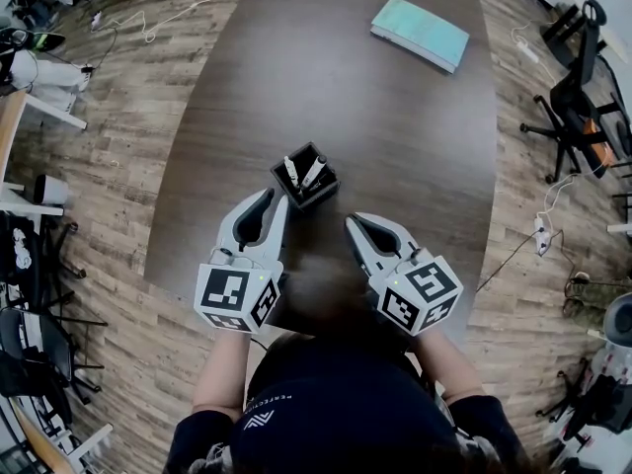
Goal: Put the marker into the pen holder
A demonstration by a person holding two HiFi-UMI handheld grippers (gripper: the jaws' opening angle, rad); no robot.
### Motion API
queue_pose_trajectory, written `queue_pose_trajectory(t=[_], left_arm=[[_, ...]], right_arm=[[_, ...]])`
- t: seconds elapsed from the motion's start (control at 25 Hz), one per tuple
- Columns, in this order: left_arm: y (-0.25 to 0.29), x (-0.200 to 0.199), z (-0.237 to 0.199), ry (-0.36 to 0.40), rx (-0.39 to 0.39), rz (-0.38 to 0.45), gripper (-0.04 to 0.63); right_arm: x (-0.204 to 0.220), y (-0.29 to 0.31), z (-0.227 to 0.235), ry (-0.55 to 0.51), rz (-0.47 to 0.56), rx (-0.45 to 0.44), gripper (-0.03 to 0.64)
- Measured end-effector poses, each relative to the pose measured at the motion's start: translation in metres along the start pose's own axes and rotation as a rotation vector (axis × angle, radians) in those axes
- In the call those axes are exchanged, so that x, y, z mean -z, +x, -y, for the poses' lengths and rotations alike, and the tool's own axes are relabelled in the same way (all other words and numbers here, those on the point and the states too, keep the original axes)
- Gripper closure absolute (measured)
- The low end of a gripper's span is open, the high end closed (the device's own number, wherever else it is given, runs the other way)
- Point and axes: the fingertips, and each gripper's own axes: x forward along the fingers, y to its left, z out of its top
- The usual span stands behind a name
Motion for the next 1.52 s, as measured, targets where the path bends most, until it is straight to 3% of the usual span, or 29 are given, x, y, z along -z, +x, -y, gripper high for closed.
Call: queue_pose_trajectory(t=[0.72, 1.52], left_arm=[[-0.043, -0.001, 0.001, -0.016, -0.015, 0.036, 0.588], [-0.082, 0.015, 0.010, -0.026, -0.003, 0.002, 0.589]], right_arm=[[-0.013, -0.020, -0.025, -0.086, 0.051, 0.015, 0.617], [-0.017, -0.041, -0.050, -0.158, 0.083, 0.044, 0.617]])
